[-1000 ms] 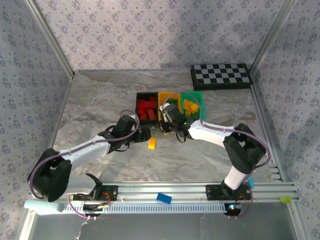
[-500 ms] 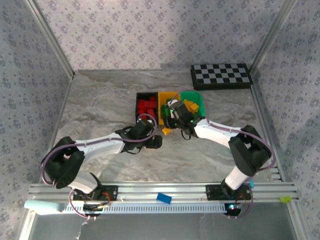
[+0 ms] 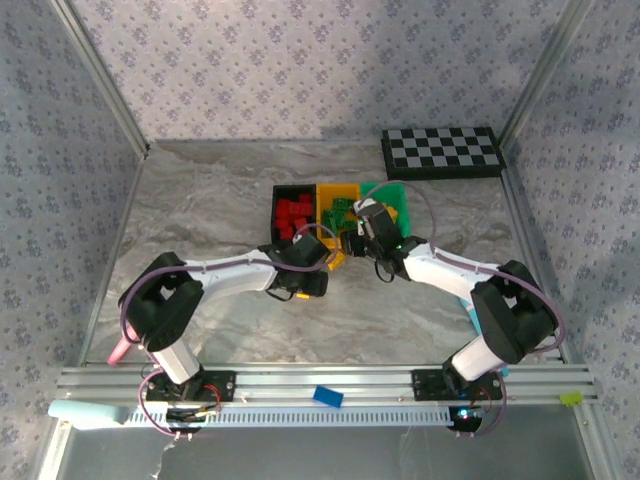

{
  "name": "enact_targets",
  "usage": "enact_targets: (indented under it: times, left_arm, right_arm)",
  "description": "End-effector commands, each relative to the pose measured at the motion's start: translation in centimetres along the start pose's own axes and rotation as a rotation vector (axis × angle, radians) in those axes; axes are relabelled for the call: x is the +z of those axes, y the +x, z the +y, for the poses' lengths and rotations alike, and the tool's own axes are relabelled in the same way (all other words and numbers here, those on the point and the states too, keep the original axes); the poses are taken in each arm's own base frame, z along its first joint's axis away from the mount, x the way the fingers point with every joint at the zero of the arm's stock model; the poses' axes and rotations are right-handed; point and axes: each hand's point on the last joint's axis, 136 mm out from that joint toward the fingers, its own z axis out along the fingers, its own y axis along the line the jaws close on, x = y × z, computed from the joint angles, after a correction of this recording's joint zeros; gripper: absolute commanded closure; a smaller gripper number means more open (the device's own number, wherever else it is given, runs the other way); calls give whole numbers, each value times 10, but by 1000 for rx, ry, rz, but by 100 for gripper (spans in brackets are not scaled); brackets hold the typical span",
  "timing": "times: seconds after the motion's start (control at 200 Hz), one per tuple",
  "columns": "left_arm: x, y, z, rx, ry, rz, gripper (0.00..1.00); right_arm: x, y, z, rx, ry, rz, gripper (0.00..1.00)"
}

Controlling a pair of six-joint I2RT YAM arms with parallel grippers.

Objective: Sort the legos into containers by color
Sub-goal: Pick up the lego from the center of the table.

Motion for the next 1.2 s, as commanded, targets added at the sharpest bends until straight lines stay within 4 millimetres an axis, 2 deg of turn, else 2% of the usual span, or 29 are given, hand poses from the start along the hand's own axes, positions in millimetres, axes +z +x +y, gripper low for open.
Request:
enact_targets:
  times: [0.0,0.14,0.26,0.4,0.545,0.63,0.905,1.05,1.194]
  left_arm:
    - [1,6,5,32,-45,43,37]
    - [7,11,5,32,-54,64,38]
    - [9,13,2,34,-39,77,48]
    - [9,12,3,40,-46,77,50]
    - [8,10,0,56,-40,83,66]
    - [8,11,2,57,-51,82,70]
    - [-5,-3,-5,54,-16,22,72]
    - [-13,-12,-13,45,33,-40,74]
    - [-20,-18,-17,27,66,-84,75]
  right_arm:
    - [-7,-8,-8,37,20,-42,49]
    - [-6,-6,-12,41,27,-43,49]
    - [-3,-4,-12,48,24,-34,49]
    - [-4,-4,-14,52,31,-40,49]
    - [-5,-5,-13,54,31,-46,49]
    - [-4,-3,-16,51,42,-47,49]
    - [-1,4,-26,61,84,-73,49]
    - [1,20,-37,91,127,-102,49]
    - [0,19,-36,96,124,-105,49]
